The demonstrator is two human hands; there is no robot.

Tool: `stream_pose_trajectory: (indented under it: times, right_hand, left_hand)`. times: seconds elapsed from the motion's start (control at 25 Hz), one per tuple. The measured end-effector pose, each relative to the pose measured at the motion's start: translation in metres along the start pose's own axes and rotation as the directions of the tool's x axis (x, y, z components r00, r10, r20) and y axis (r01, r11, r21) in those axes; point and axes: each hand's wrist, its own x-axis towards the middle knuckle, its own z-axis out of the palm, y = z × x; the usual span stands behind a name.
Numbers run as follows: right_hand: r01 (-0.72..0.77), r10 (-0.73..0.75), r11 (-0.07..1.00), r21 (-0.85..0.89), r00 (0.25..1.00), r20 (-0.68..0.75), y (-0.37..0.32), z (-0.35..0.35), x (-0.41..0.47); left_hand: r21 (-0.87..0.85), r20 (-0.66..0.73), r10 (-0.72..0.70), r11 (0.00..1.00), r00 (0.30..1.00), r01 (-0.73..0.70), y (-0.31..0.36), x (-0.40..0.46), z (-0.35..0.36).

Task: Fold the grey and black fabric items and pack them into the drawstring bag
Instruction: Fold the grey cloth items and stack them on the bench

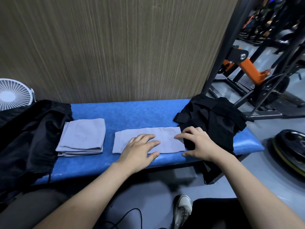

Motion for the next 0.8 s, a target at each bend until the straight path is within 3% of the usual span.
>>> stream_pose_trajectory:
  times: [0.44,0.68,0.8]
  right_hand:
    - [0.069,-0.085,0.994,-0.082,0.973,-0.216,-0.011,0.009,0.006]
    - [-0.05,0.156,0.933,0.356,0.949,-0.275,-0.021,-0.002,-0.003]
    - [-0.078,0.196,0.905,0.419,0.949,-0.246,-0.022,-0.01,-0.008]
  left_hand:
    - [-0.095,-0.028,-0.032,0.995,0.999,0.029,-0.004,0.0,-0.001]
    - [-0.117,-0.054,-0.065,0.991,0.996,0.058,-0.01,-0.005,-0.003]
    - [-0.034,-0.08,-0.068,0.997,0.994,0.066,-0.013,-0.007,-0.005]
